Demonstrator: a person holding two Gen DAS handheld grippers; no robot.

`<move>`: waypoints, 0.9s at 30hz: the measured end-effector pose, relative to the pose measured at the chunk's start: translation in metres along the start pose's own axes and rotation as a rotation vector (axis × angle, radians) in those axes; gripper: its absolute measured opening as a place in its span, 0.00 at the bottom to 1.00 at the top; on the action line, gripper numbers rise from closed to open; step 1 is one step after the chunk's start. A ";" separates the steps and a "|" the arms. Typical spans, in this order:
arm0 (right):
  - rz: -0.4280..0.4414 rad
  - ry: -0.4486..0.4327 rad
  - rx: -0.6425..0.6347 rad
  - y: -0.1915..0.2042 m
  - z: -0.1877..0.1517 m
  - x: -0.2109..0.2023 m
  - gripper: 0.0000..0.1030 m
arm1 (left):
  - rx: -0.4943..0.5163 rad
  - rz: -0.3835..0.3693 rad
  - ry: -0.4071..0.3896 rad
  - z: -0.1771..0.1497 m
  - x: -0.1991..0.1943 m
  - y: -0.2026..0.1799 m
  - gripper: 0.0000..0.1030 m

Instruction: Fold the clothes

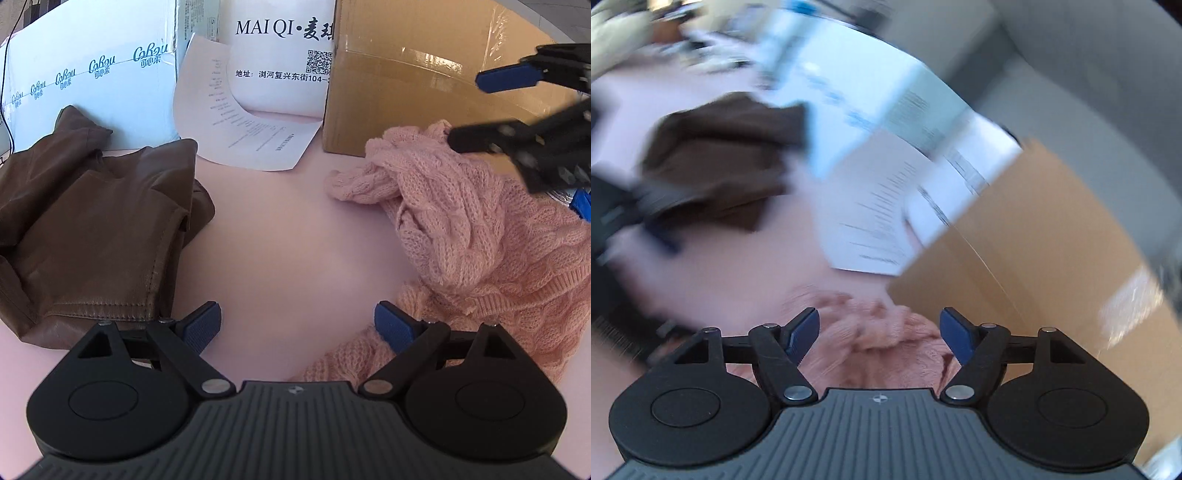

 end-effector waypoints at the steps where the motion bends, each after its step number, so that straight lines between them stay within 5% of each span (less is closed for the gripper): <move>1: 0.009 -0.037 -0.060 0.012 0.004 -0.013 0.66 | 0.002 -0.004 0.001 0.000 0.000 -0.001 0.87; 8: 0.116 0.053 -0.242 0.072 -0.015 -0.034 0.38 | -0.003 -0.013 0.009 -0.001 0.000 -0.003 0.87; 14: 0.137 0.158 -0.336 0.094 -0.042 -0.012 0.37 | -0.005 -0.012 0.009 0.000 0.001 -0.003 0.87; 16: 0.105 0.175 -0.356 0.095 -0.052 -0.004 0.37 | -0.001 -0.012 0.009 0.000 0.001 -0.003 0.87; 20: 0.034 0.209 -0.273 0.088 -0.062 0.015 0.10 | -0.001 -0.012 0.010 0.000 0.002 -0.003 0.87; 27: -0.253 0.083 -0.033 0.034 -0.030 -0.005 0.05 | 0.059 0.072 0.002 -0.003 0.007 0.003 0.97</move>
Point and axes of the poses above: each gripper's, at about its wrist camera, not at the fingertips, and x roughly the way its jaws point, y to its left, z to its top, the point moved 8 cm from there along x, roughly the way its jaws point, and after that the axes turned 15 degrees about -y, right-handed, at the moved point
